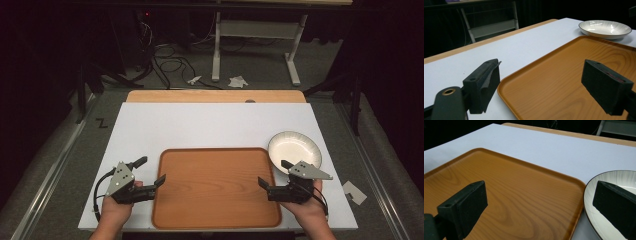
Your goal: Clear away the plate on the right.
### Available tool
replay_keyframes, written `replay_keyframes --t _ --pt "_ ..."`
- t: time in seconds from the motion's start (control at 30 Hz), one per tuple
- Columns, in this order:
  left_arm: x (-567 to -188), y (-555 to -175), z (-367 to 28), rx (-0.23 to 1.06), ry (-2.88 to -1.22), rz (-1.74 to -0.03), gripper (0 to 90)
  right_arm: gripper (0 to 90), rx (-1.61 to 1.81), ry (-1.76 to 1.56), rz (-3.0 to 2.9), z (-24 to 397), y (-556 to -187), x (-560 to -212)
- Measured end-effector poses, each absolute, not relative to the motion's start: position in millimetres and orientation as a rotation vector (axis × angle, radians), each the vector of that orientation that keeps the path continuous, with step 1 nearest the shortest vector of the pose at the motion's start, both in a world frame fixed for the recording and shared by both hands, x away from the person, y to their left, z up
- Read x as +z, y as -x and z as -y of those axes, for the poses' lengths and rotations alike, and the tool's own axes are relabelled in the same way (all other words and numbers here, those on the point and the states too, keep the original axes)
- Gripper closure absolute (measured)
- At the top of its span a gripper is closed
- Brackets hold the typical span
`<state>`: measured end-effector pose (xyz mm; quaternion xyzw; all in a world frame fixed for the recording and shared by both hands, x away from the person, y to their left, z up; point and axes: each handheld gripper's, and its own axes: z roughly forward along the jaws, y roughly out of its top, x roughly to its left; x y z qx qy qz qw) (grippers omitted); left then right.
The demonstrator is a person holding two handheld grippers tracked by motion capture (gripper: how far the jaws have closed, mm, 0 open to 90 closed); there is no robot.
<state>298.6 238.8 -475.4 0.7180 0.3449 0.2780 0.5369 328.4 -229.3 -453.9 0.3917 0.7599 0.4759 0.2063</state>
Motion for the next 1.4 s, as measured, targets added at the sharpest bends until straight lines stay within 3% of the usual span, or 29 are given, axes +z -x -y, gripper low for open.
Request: replay_keyframes --t 1.4 --pt "-475.1 -299.1 -238.5 0.657 -1.721 -0.819 15.7 1.4 1.236 -1.356 -1.988 301.1 -354.3 -462.1"
